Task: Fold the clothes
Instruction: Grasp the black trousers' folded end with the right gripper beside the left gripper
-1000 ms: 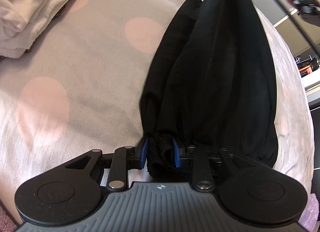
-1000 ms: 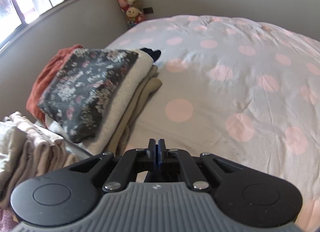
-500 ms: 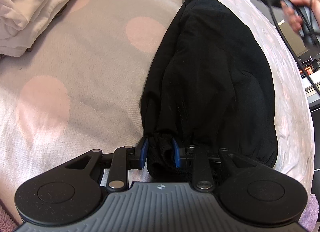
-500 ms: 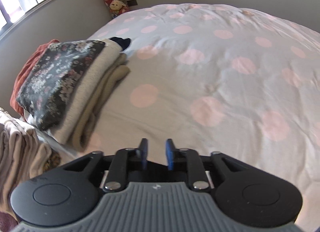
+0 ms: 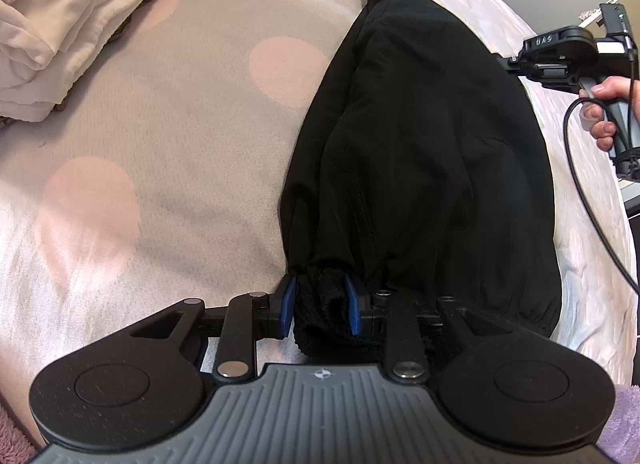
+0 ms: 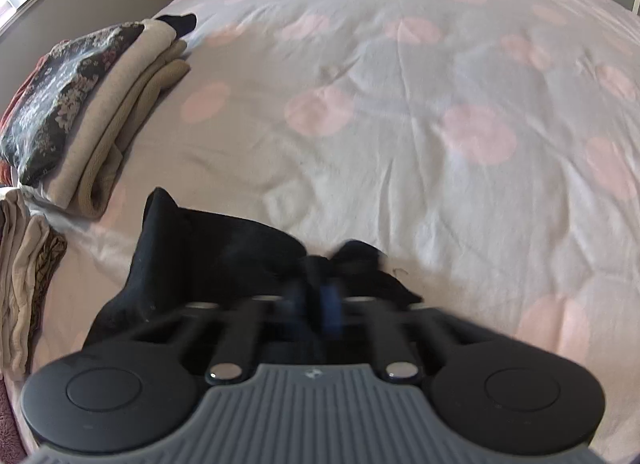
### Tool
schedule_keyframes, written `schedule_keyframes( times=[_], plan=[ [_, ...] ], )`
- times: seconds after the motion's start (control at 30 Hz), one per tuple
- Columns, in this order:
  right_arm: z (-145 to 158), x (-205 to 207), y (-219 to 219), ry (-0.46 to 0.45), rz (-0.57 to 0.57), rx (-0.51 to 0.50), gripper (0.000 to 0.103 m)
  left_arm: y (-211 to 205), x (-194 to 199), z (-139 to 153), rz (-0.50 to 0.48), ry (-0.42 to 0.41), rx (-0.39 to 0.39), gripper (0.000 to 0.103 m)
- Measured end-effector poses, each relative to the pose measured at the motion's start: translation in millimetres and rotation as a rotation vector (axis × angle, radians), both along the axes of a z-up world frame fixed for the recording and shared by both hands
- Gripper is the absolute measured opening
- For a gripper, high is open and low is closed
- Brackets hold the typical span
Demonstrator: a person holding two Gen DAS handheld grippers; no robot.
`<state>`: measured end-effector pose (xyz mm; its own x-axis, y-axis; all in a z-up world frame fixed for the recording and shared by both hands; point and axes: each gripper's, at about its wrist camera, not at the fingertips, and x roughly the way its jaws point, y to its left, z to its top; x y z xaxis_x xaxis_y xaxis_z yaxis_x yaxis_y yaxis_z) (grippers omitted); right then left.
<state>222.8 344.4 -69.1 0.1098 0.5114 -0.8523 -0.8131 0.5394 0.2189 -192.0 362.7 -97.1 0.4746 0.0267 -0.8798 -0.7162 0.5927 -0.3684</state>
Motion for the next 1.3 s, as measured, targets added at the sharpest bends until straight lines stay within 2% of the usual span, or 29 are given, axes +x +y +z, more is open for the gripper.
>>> schedule_keyframes(
  times=[0.13,0.23,0.33,0.37,0.4,0.47,0.63,0.8,0.93,1.07,1.2,1.3],
  plan=[
    [-6,15,-7,-0.042,-0.098,-0.008,0.002,4,0,-2,0.005,-0.005,-0.008,0.024],
    [-12,28,-14,-0.015,-0.134,0.009,0.003,8,5,-2,0.007,-0.004,-0.011,0.024],
    [-8,28,-25,0.007,-0.138,0.056,0.014,8,9,2,0.008,-0.001,-0.011,0.024],
    [-4,26,-30,0.005,-0.144,0.073,0.025,8,9,3,0.008,-0.002,-0.013,0.024],
    [1,22,-36,-0.002,-0.143,0.088,0.032,7,9,2,0.010,-0.004,-0.017,0.024],
    [13,7,-52,-0.032,-0.113,0.119,0.032,10,8,1,0.018,-0.014,-0.033,0.022],
    [37,-56,-109,-0.069,0.016,0.189,0.039,14,5,7,0.014,-0.026,-0.037,0.019],
    [42,-144,-169,-0.098,0.193,0.188,0.043,10,7,17,-0.017,-0.011,0.004,0.019],
    [36,-205,-204,-0.131,0.285,0.168,0.050,8,1,22,-0.033,-0.009,0.023,0.018],
    [30,-262,-221,-0.262,0.384,0.146,0.063,6,-5,23,-0.057,-0.009,0.036,0.019],
    [26,-308,-226,-0.457,0.503,0.105,0.063,3,-16,40,-0.079,-0.030,0.109,0.023],
    [23,-328,-226,-0.569,0.571,0.070,0.063,-1,-24,59,-0.136,-0.046,0.185,0.025]
  ],
)
